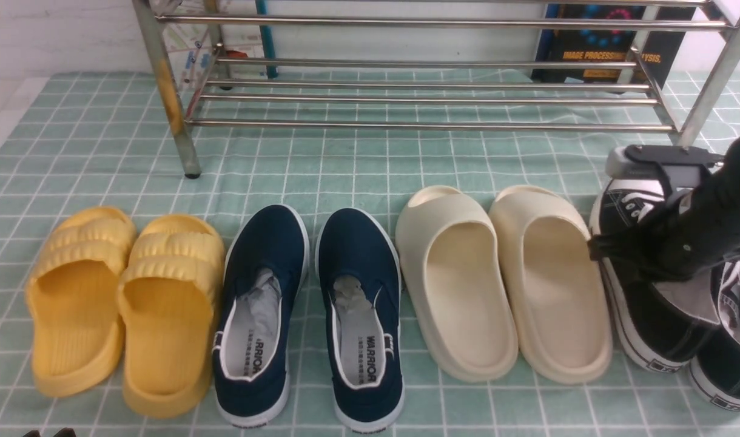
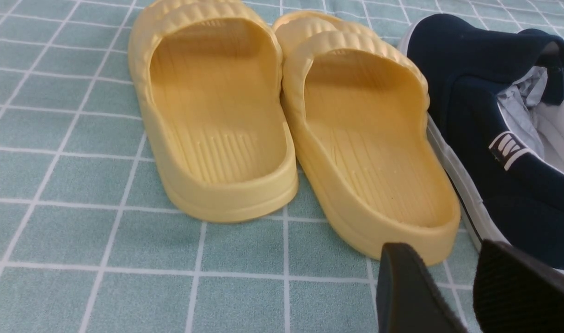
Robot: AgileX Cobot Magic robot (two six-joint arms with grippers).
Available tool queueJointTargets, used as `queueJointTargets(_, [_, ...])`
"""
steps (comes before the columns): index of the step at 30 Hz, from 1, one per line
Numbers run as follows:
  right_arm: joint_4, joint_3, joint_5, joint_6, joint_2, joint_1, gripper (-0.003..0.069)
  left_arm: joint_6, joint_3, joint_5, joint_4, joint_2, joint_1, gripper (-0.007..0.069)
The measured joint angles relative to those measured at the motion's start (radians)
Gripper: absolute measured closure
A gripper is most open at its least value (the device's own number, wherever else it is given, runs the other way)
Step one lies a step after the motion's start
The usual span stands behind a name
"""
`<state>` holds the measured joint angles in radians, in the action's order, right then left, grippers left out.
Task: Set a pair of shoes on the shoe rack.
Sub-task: Use the right arm to grab the shoe closest to it, then use the right arm to put a shoe into the shoe rack
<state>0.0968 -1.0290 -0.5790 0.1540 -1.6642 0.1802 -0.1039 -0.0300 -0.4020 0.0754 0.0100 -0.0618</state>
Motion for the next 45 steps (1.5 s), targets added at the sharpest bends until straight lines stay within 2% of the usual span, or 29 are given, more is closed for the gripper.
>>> queueJointTargets(4, [0.0, -0.044, -0.09, -0.009, 0.04, 0.0, 0.0647, 0.0, 0.0, 0.0, 0.0, 0.0, 0.0, 0.0386])
queueJointTargets(10, [0.003, -0.179, -0.26, -0.117, 0.059, 0.028, 0.0643, 0.0, 0.0, 0.0, 0.0, 0.0, 0.0, 0.0386])
queueJointTargets(16, [0.007, -0.259, -0.231, -0.169, 0.038, 0.096, 0.0643, 0.0, 0.0, 0.0, 0.0, 0.0, 0.0, 0.0386])
queueJointTargets(22, [-0.028, -0.448, -0.167, -0.204, -0.131, 0.11, 0.0643, 0.0, 0.0, 0.0, 0.0, 0.0, 0.0, 0.0386])
queueJointTargets(23, [-0.038, -0.539, -0.173, -0.207, -0.196, 0.109, 0.0643, 0.0, 0.0, 0.0, 0.0, 0.0, 0.0, 0.0386])
queueJointTargets(28, [-0.07, -0.782, -0.245, -0.201, -0.383, 0.109, 0.0643, 0.0, 0.0, 0.0, 0.0, 0.0, 0.0, 0.0386])
queueJointTargets(36, [-0.151, -1.12, -0.334, -0.096, -0.593, 0.108, 0.0643, 0.0, 0.0, 0.0, 0.0, 0.0, 0.0, 0.0386])
queueJointTargets(45, [-0.2, -1.252, -0.26, -0.049, -0.698, 0.096, 0.0641, 0.0, 0.0, 0.0, 0.0, 0.0, 0.0, 0.0386])
